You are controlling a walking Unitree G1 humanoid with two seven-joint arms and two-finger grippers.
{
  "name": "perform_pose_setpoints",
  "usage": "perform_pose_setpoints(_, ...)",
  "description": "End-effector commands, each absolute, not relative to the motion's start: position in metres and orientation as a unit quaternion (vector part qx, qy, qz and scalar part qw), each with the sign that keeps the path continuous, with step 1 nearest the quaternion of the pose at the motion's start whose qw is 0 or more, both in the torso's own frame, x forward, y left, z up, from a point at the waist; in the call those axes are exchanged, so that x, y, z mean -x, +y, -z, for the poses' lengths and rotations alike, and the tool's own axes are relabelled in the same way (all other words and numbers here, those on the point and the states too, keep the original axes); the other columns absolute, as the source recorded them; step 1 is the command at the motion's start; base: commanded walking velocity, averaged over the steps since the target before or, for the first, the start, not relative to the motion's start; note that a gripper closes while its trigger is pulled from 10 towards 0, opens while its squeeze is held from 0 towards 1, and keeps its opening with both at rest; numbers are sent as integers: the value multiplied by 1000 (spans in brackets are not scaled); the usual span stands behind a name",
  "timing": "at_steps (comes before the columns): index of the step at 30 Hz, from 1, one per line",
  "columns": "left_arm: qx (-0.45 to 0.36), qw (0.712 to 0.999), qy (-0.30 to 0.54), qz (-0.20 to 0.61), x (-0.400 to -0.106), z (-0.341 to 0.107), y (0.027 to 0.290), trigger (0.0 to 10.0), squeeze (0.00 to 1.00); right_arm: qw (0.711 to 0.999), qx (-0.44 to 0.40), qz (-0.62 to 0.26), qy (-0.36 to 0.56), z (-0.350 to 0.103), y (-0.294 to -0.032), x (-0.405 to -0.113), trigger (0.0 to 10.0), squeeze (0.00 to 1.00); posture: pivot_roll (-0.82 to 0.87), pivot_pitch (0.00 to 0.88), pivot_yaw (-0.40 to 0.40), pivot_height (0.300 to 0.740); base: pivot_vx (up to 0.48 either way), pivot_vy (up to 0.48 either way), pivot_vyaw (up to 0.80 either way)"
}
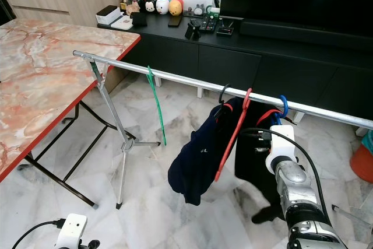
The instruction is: Hang hanger
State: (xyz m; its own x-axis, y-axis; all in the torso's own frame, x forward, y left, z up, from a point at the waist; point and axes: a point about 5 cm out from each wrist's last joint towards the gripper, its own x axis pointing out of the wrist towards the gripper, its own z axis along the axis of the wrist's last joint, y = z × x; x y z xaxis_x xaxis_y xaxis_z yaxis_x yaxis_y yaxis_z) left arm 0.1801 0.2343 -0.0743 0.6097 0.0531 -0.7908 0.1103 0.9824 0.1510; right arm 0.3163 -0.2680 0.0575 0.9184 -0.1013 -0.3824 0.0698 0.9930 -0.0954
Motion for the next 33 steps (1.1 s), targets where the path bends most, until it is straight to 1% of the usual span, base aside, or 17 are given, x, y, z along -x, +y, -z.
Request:
perform_pose_setpoints(1, -96, 885, 456, 13, -173, 77, 239, 10000, 0, 982, 39, 48, 179, -68, -270, -322, 10000, 1000, 22, 0, 62, 740, 0, 0, 0)
perform_pose_setpoints(3, -95, 885, 456, 15, -173, 77, 239, 10000, 0, 984, 57, 54, 163, -75, -273, -323, 10000, 1000, 19, 0, 64, 740, 0, 0, 0)
perform_pose_setpoints(7, -95, 885, 456, 15, -172, 77, 239, 10000, 0, 986, 61, 52, 144, -83, -272, -323, 10000, 1000, 13, 0, 66, 740, 0, 0, 0)
perform_pose_setpoints(11, -96, 884, 457, 16, -172, 77, 239, 10000, 0, 988, 73, 34, 132, -91, -269, -317, 10000, 1000, 9, 0, 67, 740, 0, 0, 0)
perform_pose_setpoints(18, -96, 884, 458, 17, -172, 77, 239, 10000, 0, 983, 79, 47, 159, -84, -273, -305, 10000, 1000, -4, 0, 68, 740, 0, 0, 0)
perform_pose_setpoints(25, -96, 884, 458, 18, -173, 77, 238, 10000, 0, 979, 64, 71, 179, -81, -276, -295, 10000, 1000, -8, 0, 70, 740, 0, 0, 0)
perform_pose_setpoints(27, -97, 883, 458, 19, -172, 77, 238, 10000, 0, 975, 57, 37, 210, -74, -269, -290, 10000, 1000, -9, 0, 69, 740, 0, 0, 0)
perform_pose_setpoints(29, -97, 883, 459, 20, -172, 78, 237, 10000, 0, 970, 74, 34, 227, -69, -268, -287, 10000, 1000, -5, 0, 68, 740, 0, 0, 0)
perform_pose_setpoints(30, -97, 883, 459, 20, -172, 78, 237, 10000, 0, 970, 76, 35, 229, -68, -268, -287, 10000, 894, -5, 0, 68, 740, 0, 0, 0)
perform_pose_setpoints(31, -97, 883, 458, 20, -172, 78, 237, 10000, 0, 970, 78, 40, 227, -69, -269, -287, 10000, 0, -5, 0, 68, 740, 0, 0, 0)
perform_pose_setpoints(33, -97, 883, 458, 19, -173, 78, 237, 10000, 0, 970, 79, 48, 223, -71, -271, -289, 10000, 0, -2, 0, 67, 740, 0, 0, 0)
